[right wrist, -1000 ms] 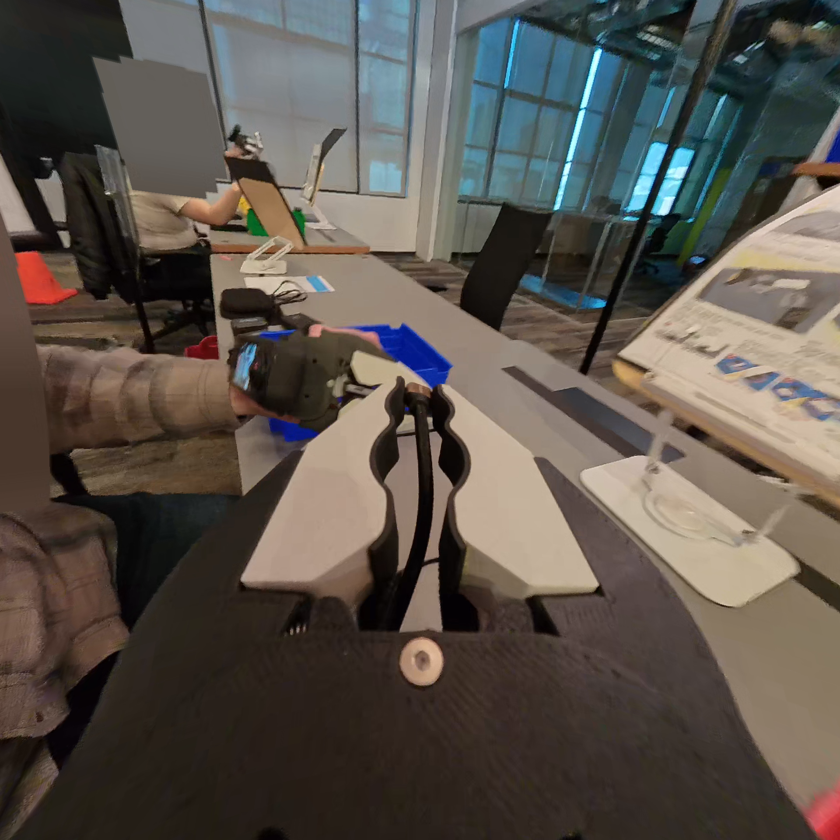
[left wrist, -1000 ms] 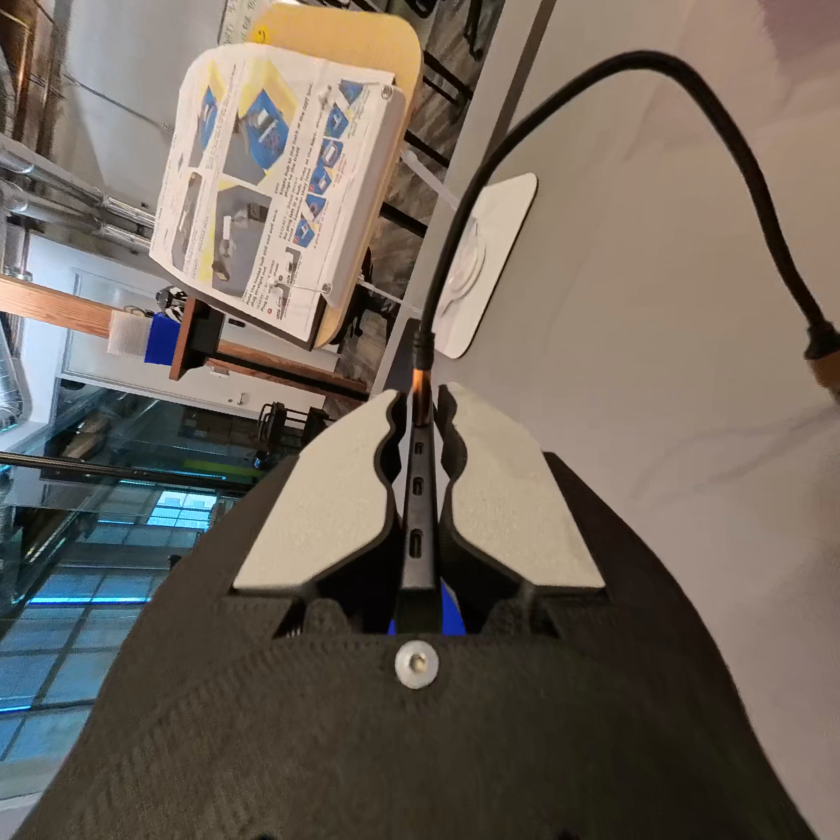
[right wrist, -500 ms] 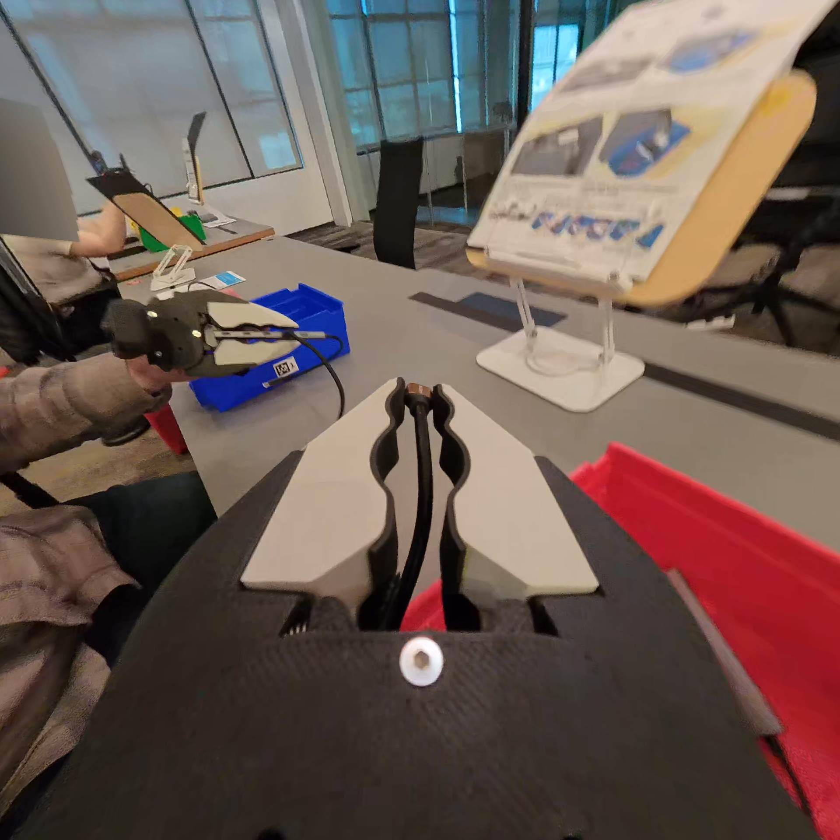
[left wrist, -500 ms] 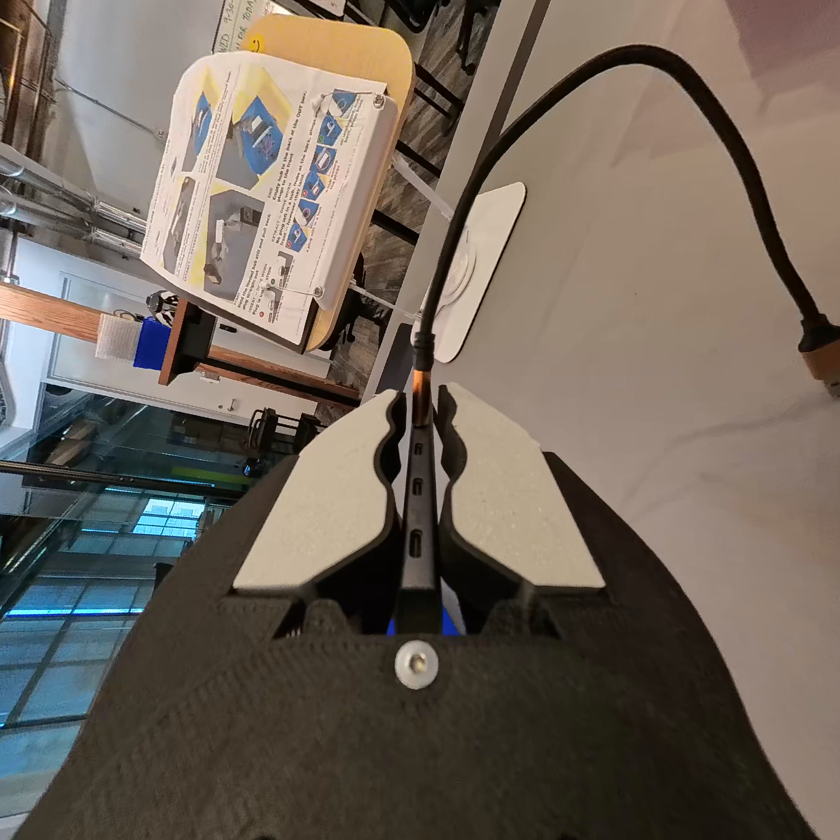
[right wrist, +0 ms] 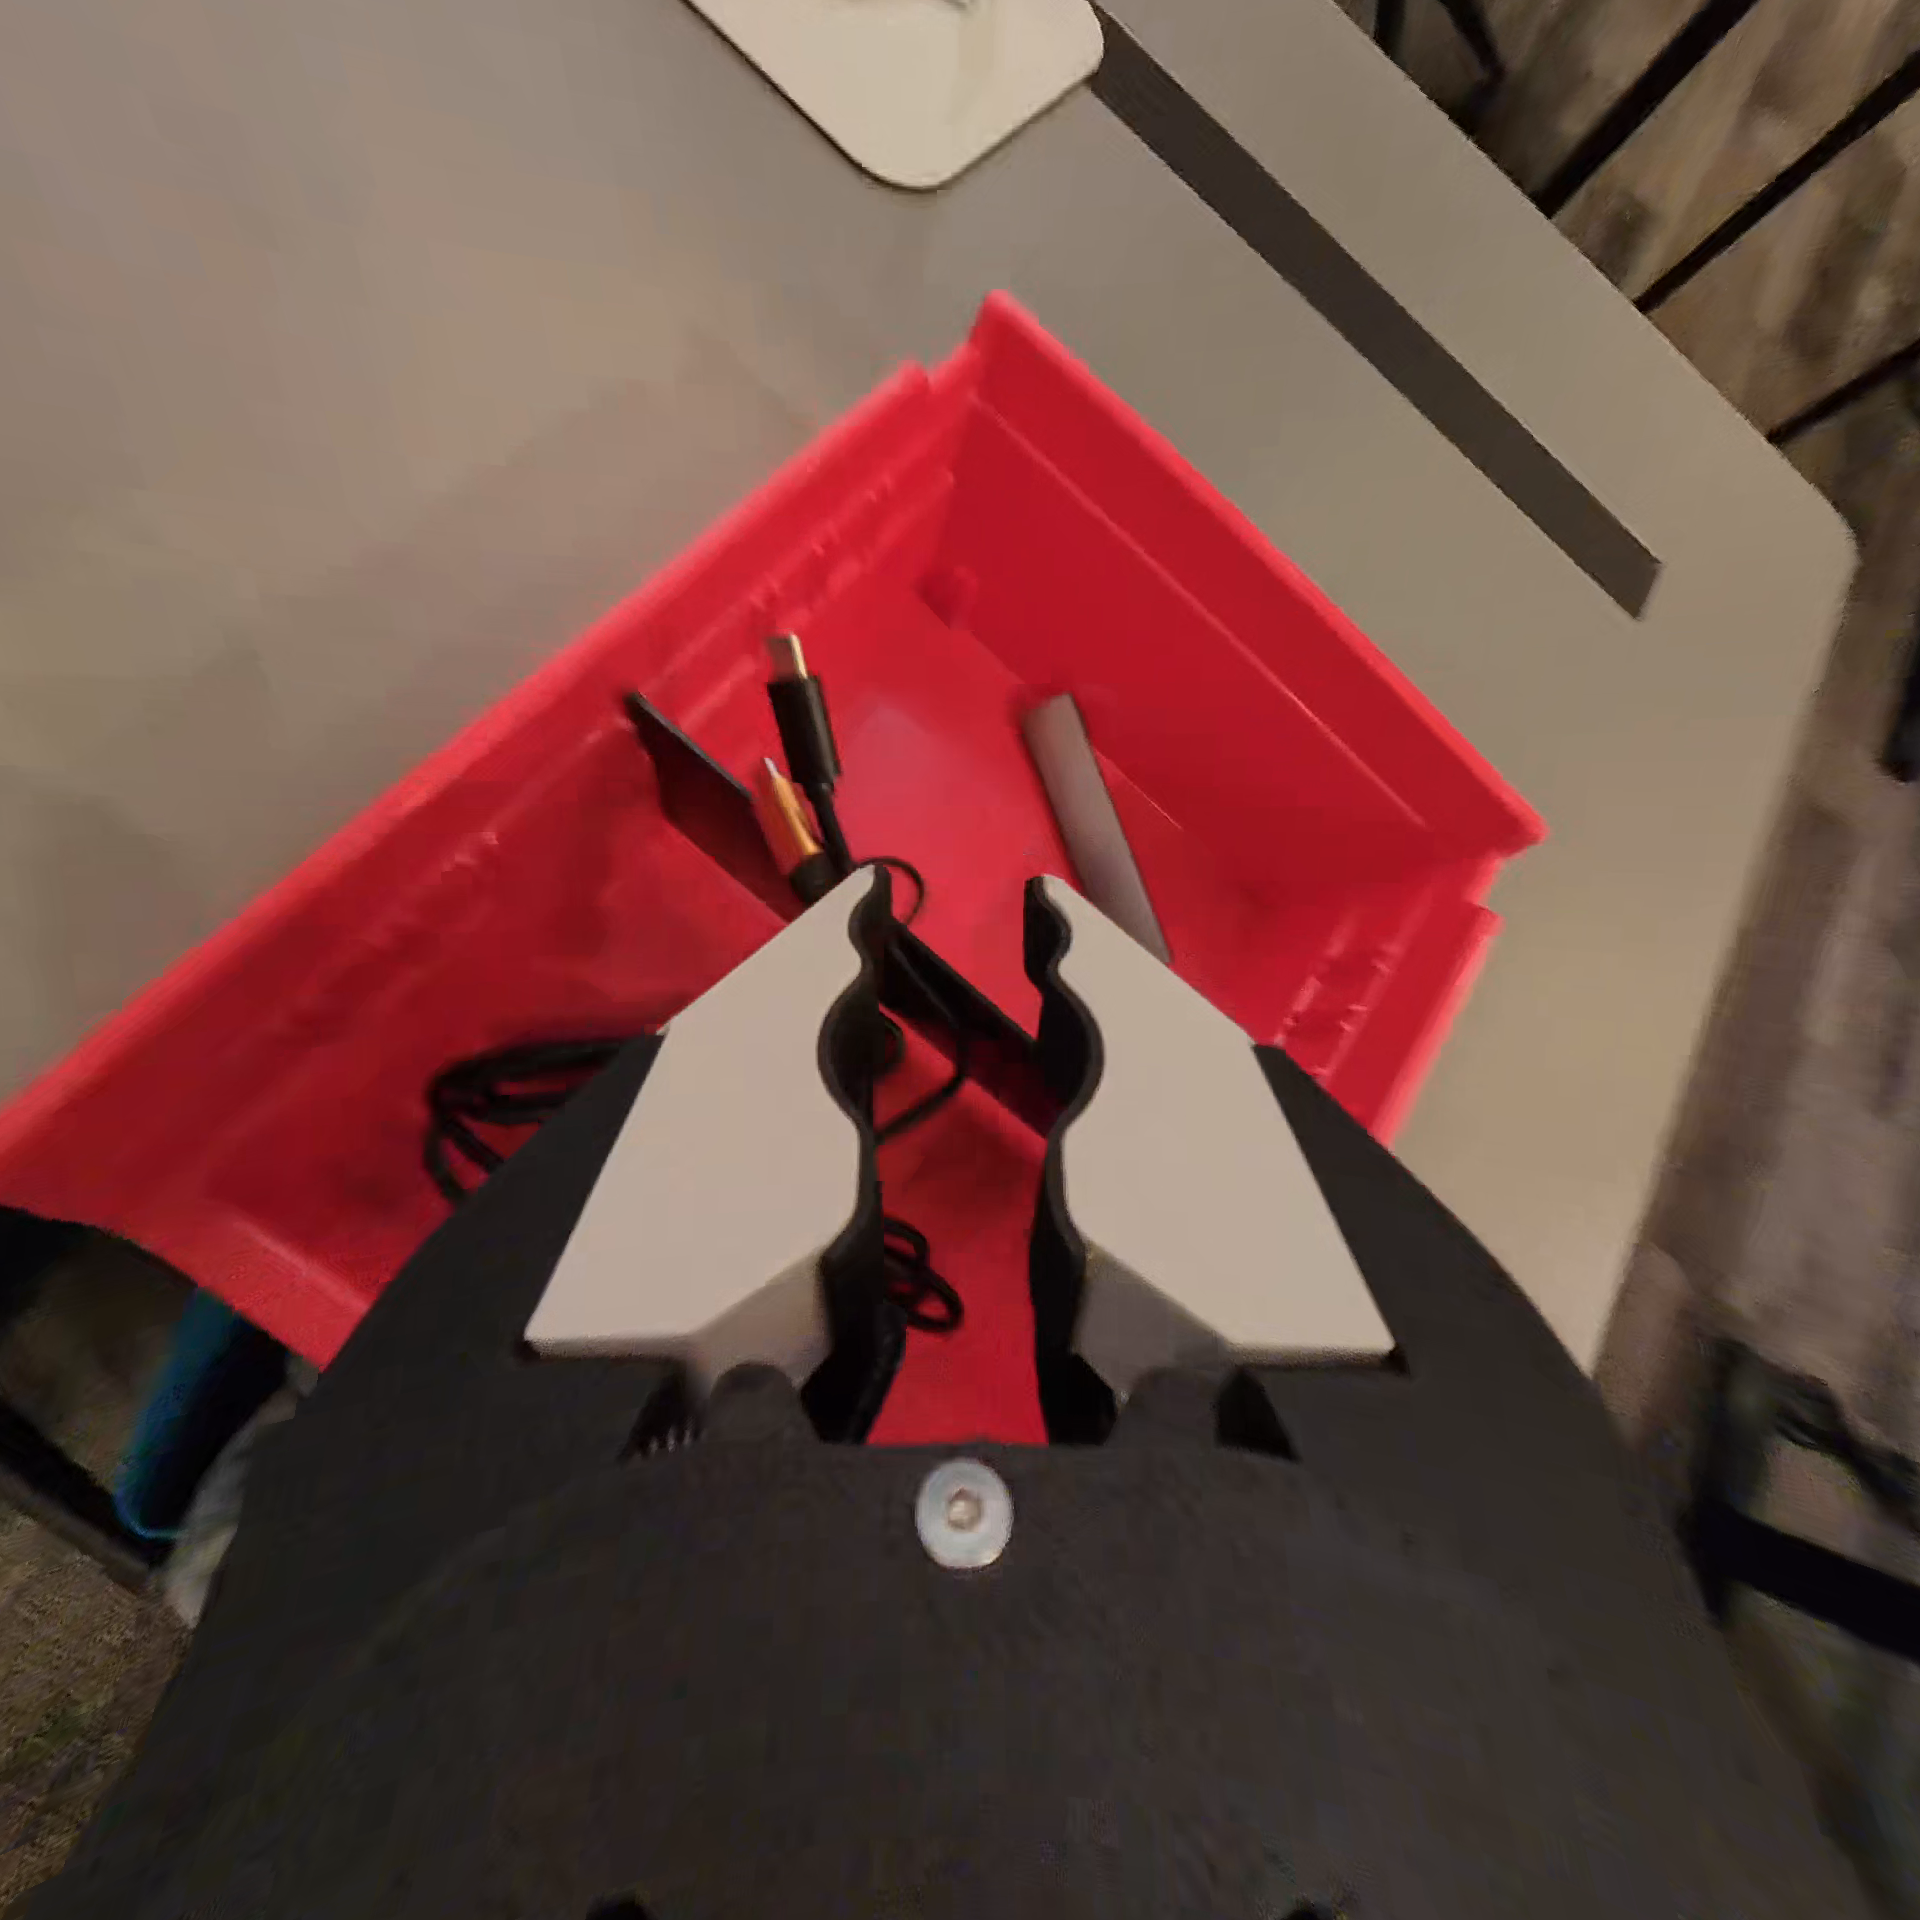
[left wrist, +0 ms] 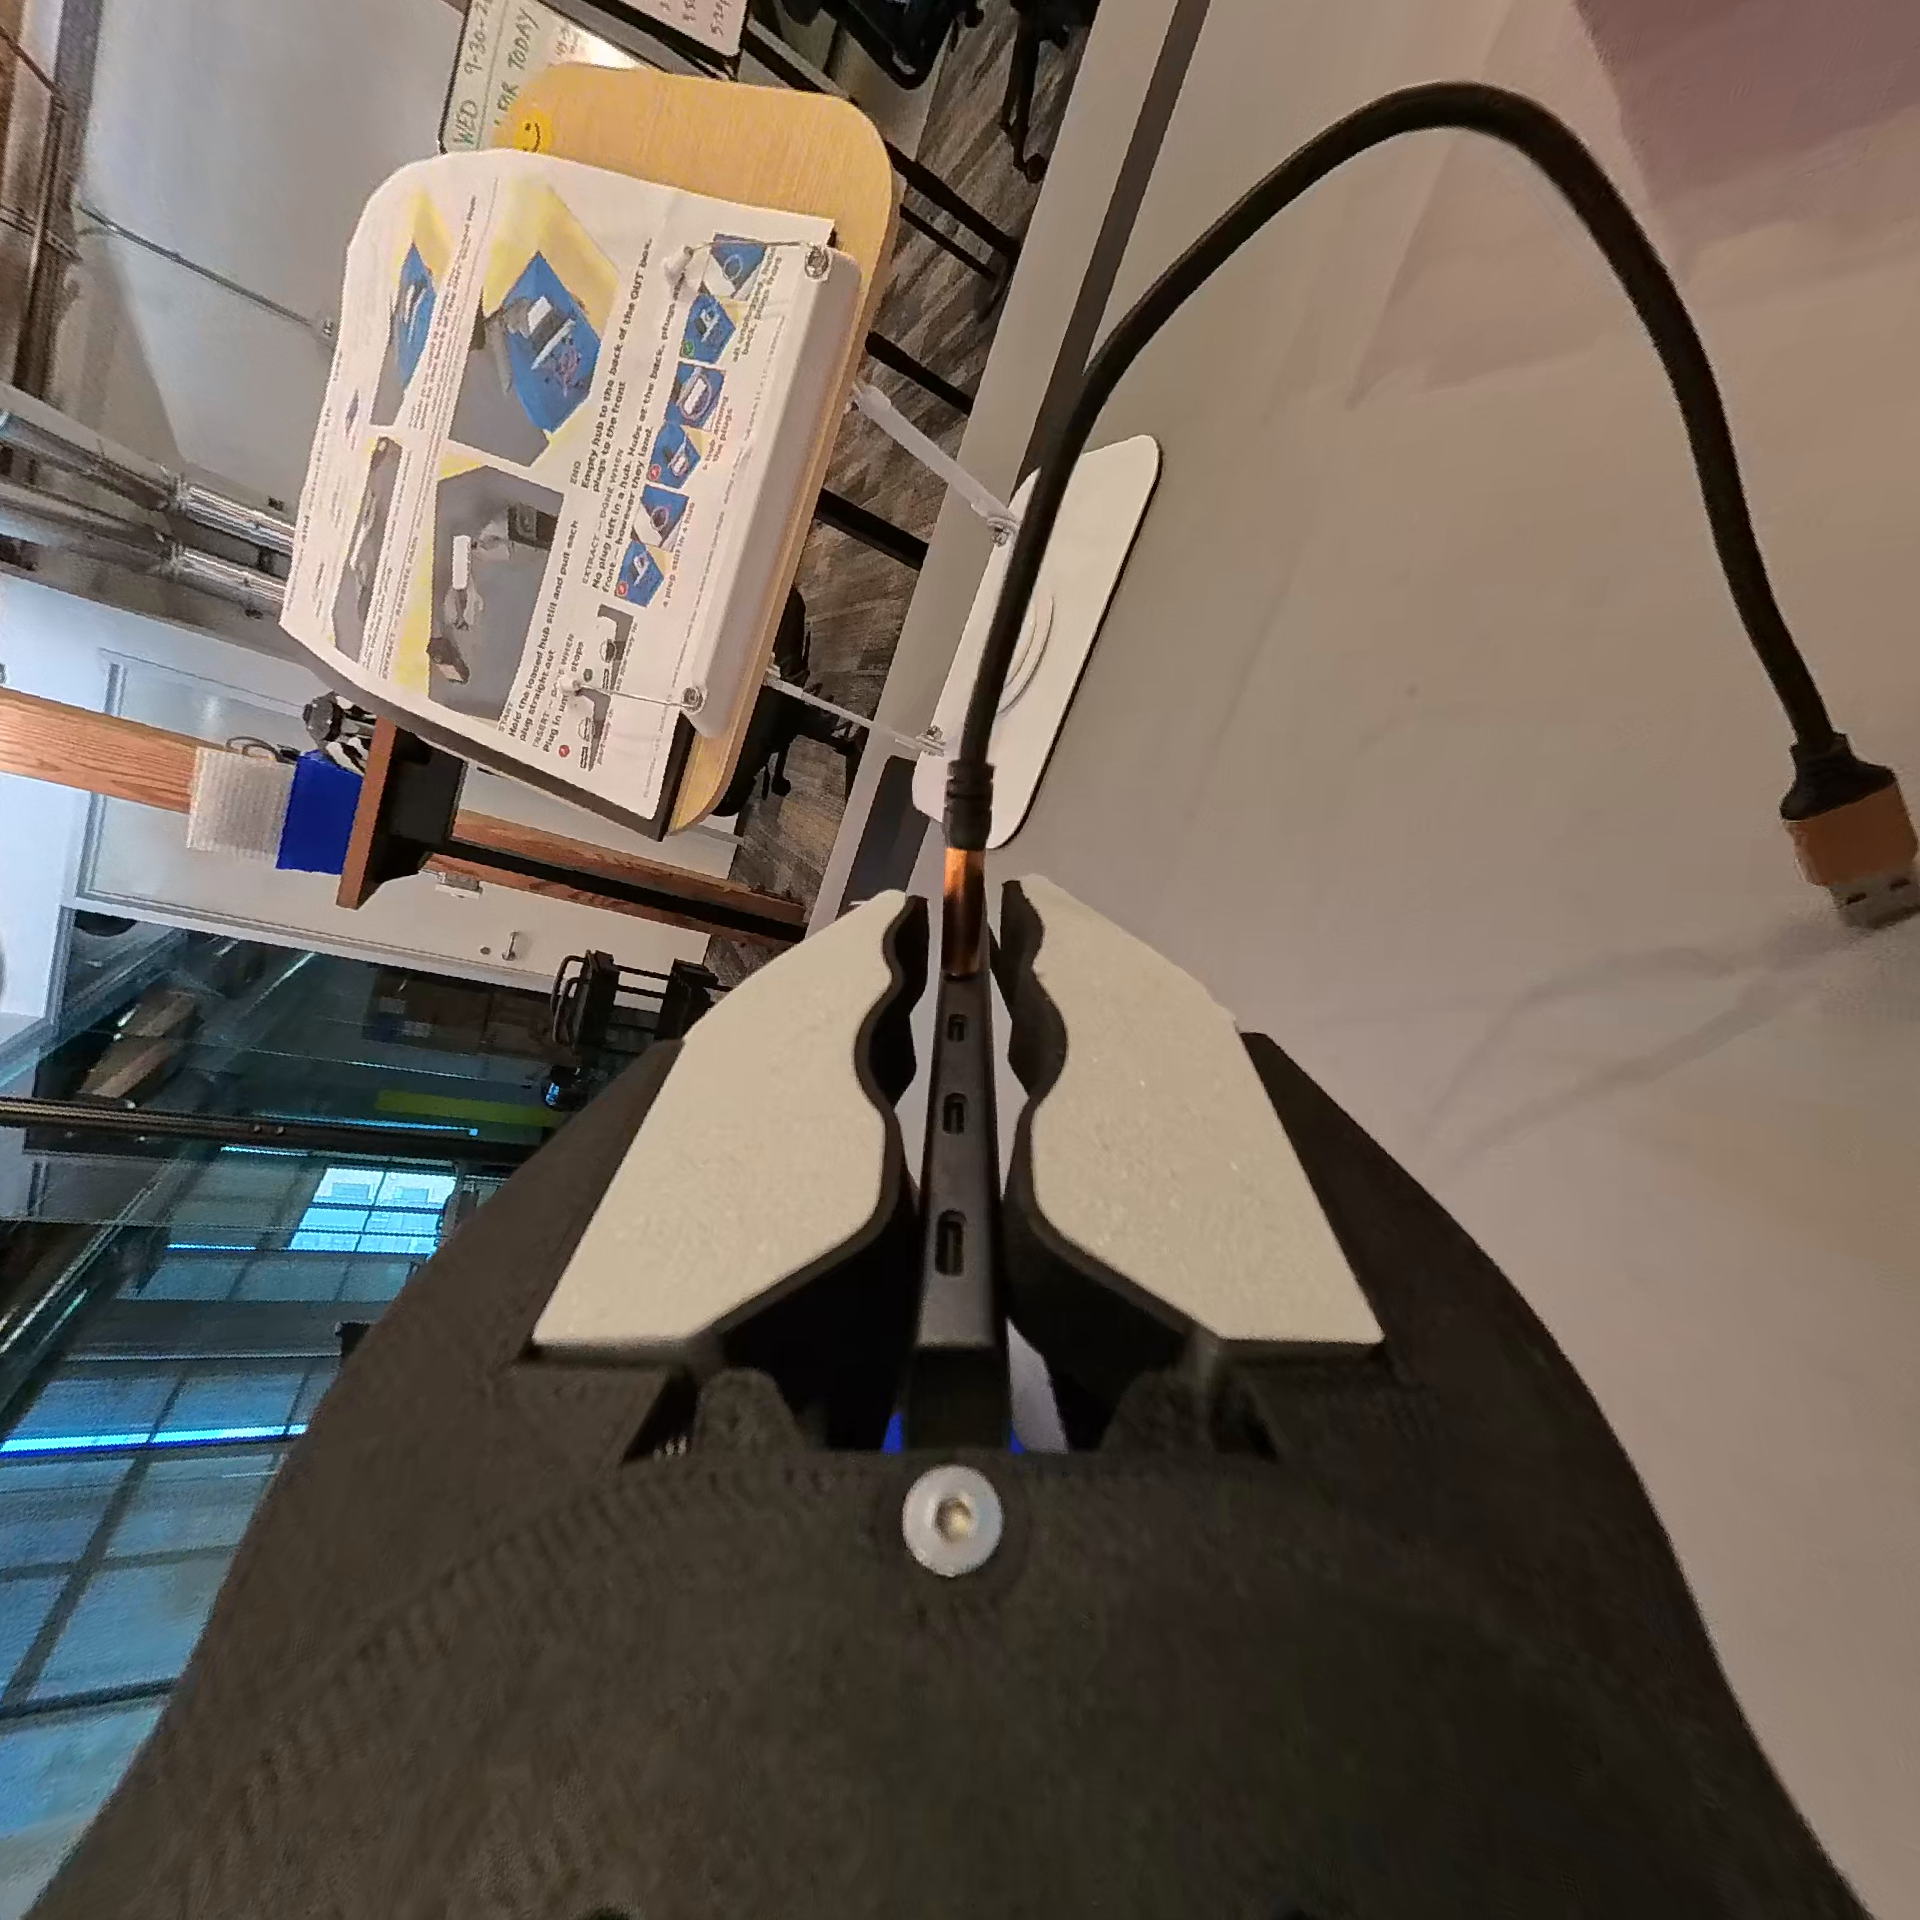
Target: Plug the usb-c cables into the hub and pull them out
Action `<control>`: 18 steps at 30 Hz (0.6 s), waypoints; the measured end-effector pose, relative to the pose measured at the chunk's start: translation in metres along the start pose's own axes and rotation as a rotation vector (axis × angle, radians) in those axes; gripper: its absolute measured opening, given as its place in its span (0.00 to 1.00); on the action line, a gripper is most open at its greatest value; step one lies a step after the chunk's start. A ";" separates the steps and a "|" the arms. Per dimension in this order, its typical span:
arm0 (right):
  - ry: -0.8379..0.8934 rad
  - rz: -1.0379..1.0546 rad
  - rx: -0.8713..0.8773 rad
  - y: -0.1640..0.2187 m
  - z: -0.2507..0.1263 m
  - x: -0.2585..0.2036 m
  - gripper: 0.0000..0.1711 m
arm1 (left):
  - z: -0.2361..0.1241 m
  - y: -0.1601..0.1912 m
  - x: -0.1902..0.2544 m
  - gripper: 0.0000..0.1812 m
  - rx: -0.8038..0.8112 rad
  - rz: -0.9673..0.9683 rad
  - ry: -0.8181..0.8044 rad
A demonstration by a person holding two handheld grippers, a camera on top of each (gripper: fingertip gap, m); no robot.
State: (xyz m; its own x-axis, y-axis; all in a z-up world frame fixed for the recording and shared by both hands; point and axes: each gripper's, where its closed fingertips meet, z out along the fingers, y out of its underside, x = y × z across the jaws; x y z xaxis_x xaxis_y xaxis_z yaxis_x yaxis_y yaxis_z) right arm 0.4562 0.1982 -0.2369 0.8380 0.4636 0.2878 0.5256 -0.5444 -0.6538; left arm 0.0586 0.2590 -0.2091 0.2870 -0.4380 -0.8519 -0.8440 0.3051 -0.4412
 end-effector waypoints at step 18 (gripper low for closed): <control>0.145 -0.163 -0.131 0.015 -0.047 0.005 0.09 | -0.005 -0.005 -0.002 0.07 0.027 0.015 -0.020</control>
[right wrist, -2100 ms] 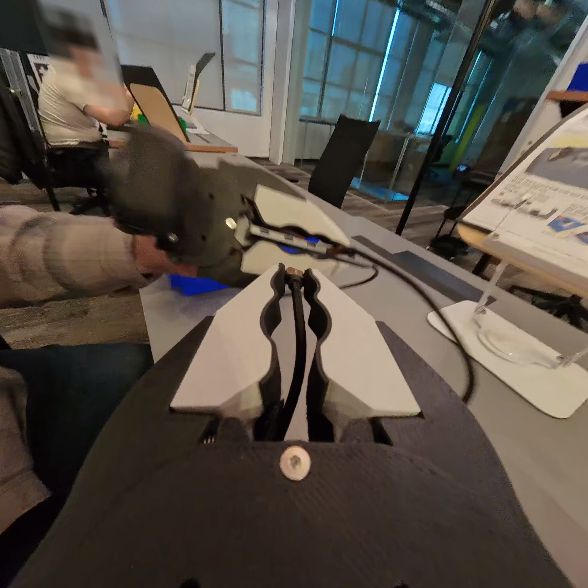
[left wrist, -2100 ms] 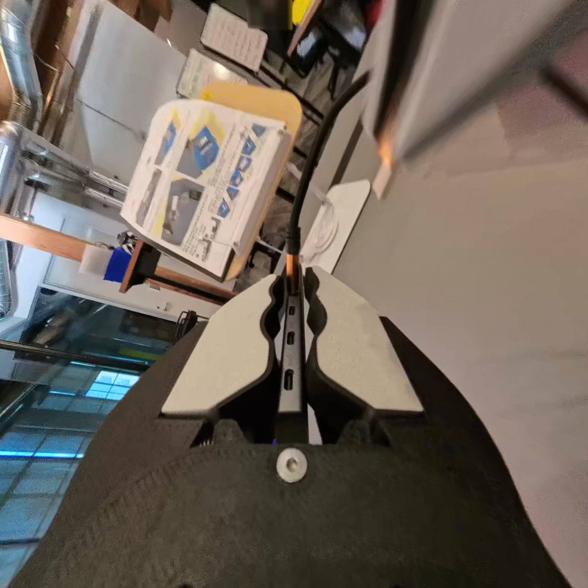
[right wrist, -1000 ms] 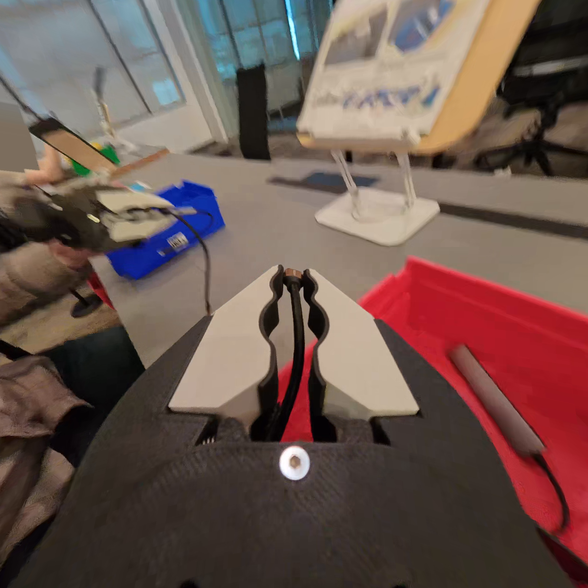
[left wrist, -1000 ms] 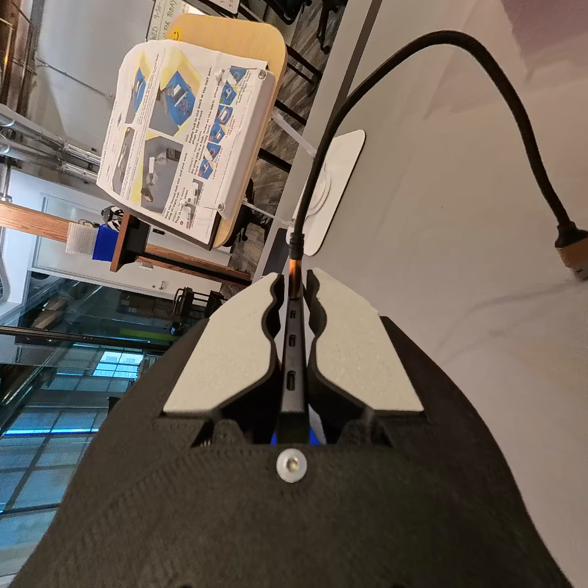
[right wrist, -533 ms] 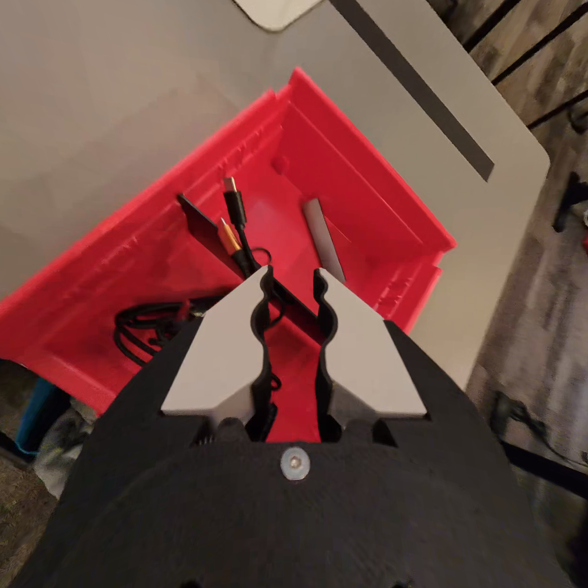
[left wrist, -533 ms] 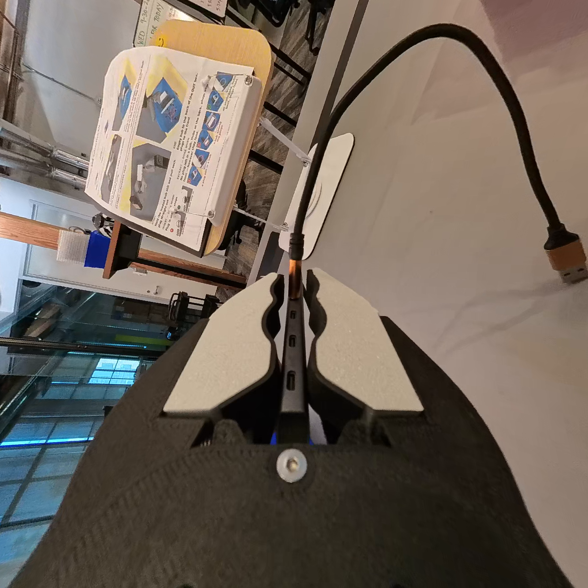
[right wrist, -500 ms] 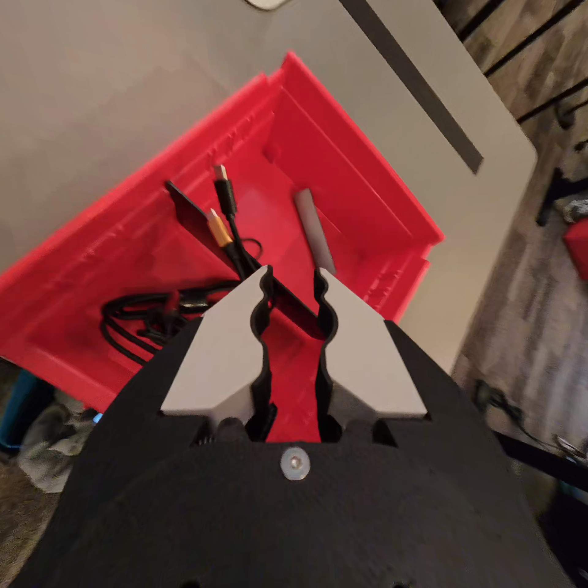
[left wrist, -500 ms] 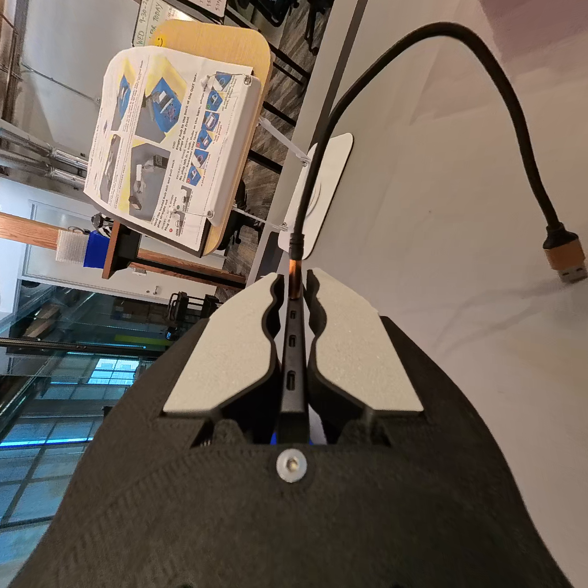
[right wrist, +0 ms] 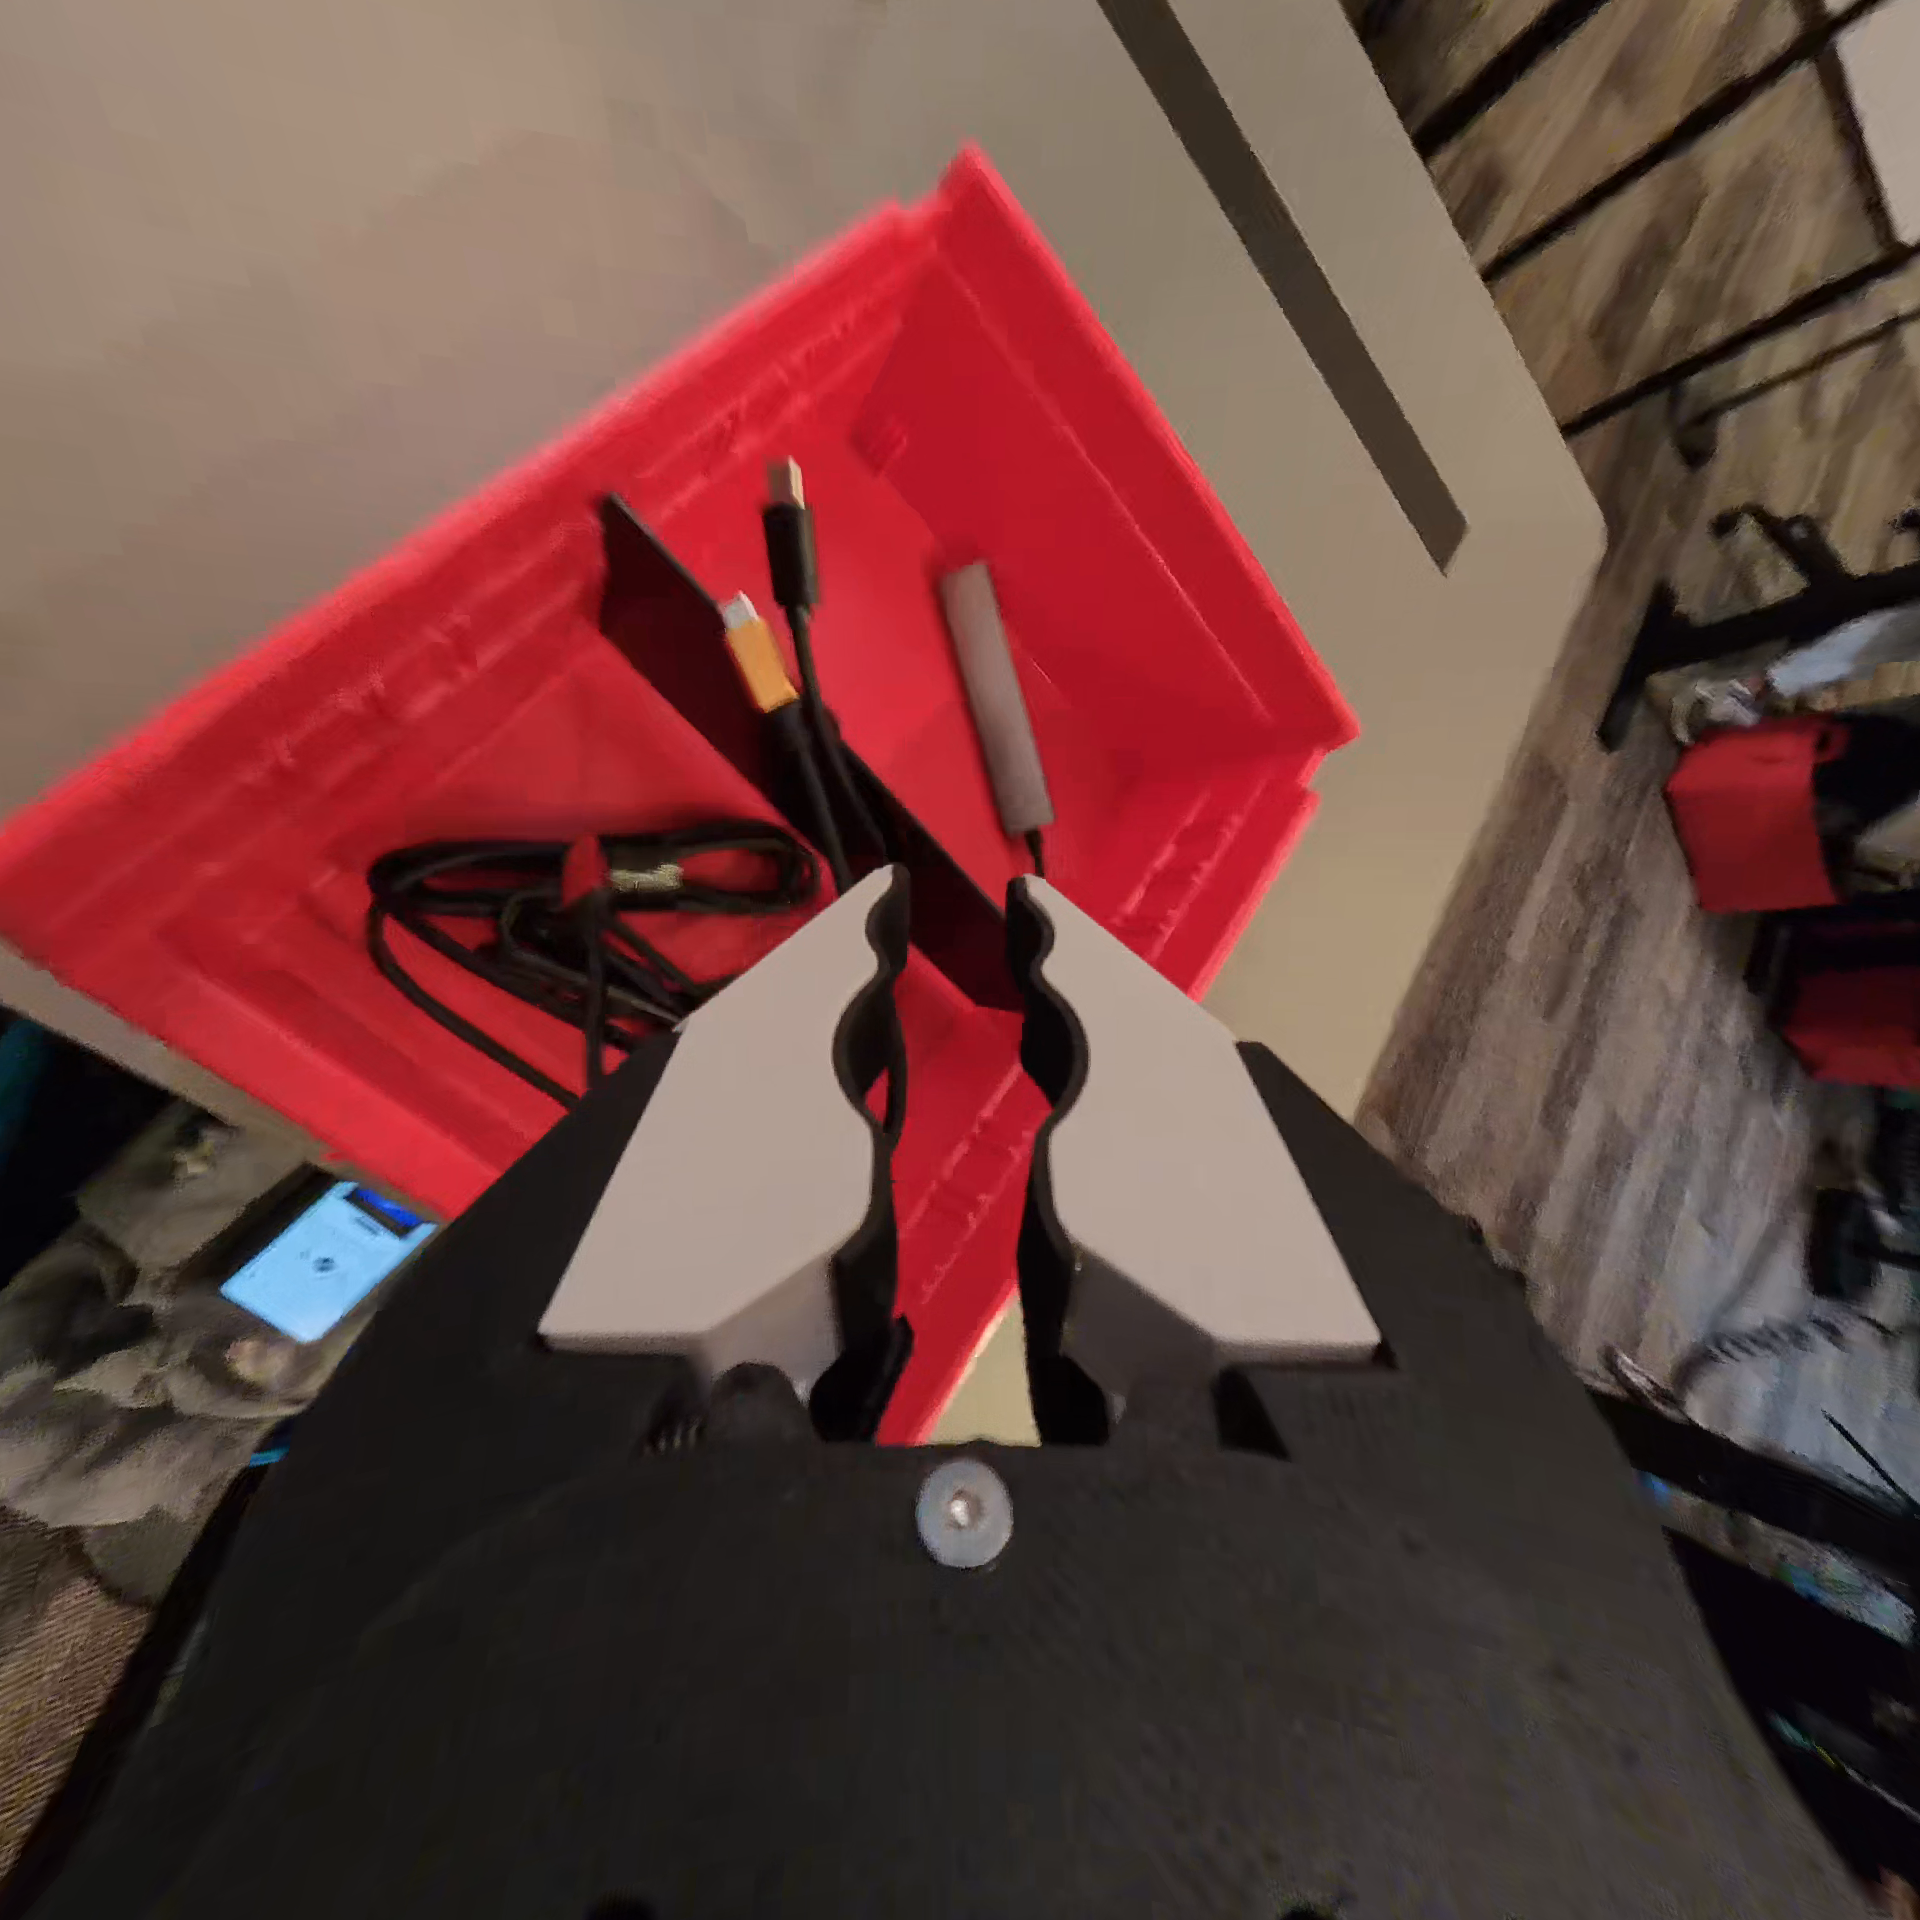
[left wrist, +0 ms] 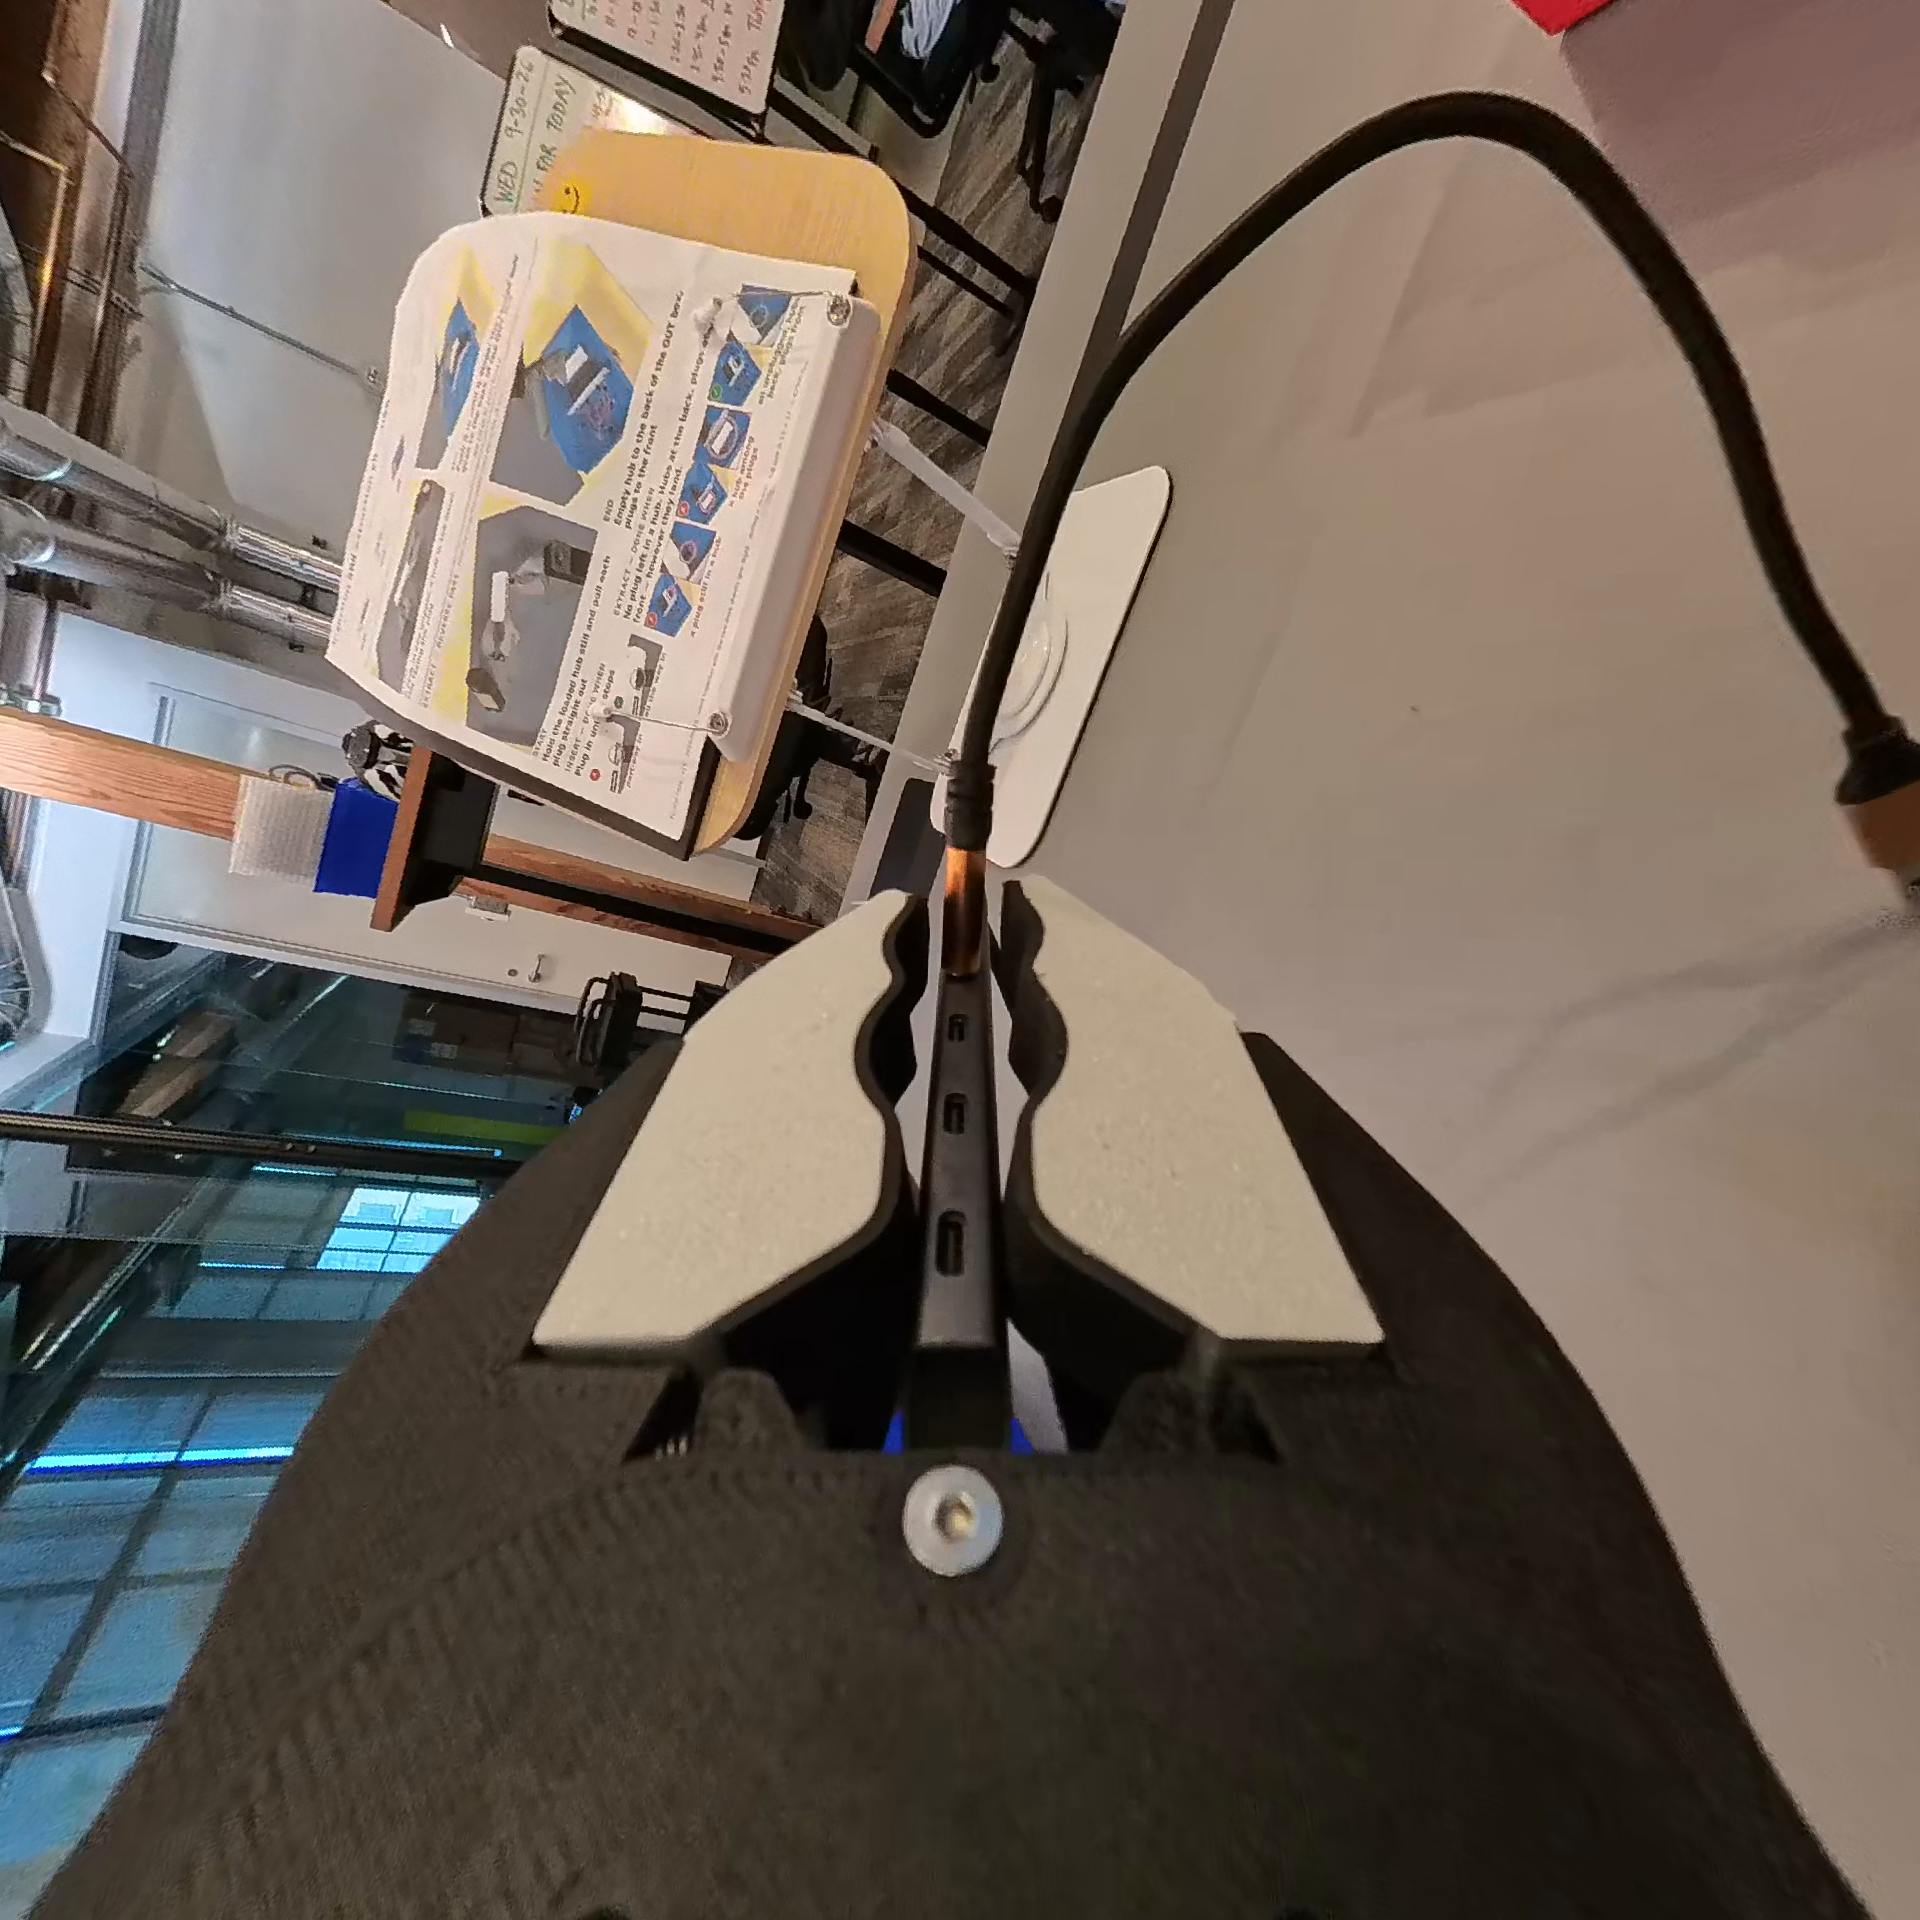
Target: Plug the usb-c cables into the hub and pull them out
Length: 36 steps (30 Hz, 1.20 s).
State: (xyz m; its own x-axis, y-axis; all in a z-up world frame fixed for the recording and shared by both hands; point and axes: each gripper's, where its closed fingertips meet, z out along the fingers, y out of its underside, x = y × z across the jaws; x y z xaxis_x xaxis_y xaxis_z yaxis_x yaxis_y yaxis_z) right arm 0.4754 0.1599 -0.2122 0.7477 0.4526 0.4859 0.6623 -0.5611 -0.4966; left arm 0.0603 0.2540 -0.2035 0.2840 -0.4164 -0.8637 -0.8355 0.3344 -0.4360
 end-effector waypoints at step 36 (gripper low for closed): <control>-0.815 0.138 0.791 -0.285 -0.009 -0.249 0.06 | -0.013 -0.068 0.015 0.07 0.175 0.261 -0.096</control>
State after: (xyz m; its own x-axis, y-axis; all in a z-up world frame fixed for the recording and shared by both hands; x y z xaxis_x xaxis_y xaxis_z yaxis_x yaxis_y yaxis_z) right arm 0.0997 0.2010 -0.1855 0.4335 0.8980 -0.0756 0.2014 -0.1783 -0.9631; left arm 0.1153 0.2140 -0.1840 0.1210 -0.2182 -0.9684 -0.7947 0.5633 -0.2263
